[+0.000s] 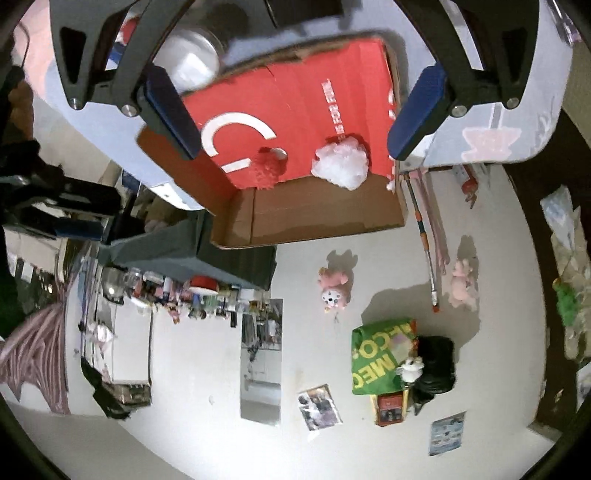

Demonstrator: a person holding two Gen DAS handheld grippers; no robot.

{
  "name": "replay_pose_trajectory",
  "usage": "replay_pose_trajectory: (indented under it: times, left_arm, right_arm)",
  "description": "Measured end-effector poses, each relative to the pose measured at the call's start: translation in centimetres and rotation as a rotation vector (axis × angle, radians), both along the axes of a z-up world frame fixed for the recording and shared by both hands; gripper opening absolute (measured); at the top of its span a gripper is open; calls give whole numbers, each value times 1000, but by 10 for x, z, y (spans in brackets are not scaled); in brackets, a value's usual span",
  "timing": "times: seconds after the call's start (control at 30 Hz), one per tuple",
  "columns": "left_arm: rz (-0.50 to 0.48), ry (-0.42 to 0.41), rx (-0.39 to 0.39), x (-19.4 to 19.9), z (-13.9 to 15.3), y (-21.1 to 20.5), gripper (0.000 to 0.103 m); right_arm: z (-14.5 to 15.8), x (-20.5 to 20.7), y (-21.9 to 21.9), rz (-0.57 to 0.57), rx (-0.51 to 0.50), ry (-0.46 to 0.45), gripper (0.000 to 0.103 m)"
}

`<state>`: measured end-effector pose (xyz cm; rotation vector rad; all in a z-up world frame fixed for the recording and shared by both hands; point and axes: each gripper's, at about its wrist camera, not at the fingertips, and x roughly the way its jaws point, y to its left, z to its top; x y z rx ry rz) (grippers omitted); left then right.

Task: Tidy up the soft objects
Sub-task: 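Move both open tools back toward the remaining soft items on the table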

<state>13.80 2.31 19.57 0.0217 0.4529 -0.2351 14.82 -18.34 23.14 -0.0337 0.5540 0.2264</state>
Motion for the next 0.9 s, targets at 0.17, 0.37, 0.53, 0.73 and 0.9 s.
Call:
replay_pose_trajectory:
  times: [0.17,0.37,0.53,0.73,0.9]
  left_arm:
    - [29,-41,-32,-42,-6,2,103]
    - [44,-106,-65,-94,-15,-1,103]
    - [47,-162,-54,-128,-30,-13,103]
    - [66,-183,-51,-150,-59,-23,103]
    - [53,-144,-40,-152,-88,-31,103]
  right_arm:
    - [-6,-57,-1,-21,21,-57,95]
    - [-25,-121,1,-78,-11,-155,99]
    - [-50,-159,3,-131,-25,-214,99]
    - [-82,-182,2,-179,-13,-242,100]
    - [-110,-185,-3,-224,2,-238,100]
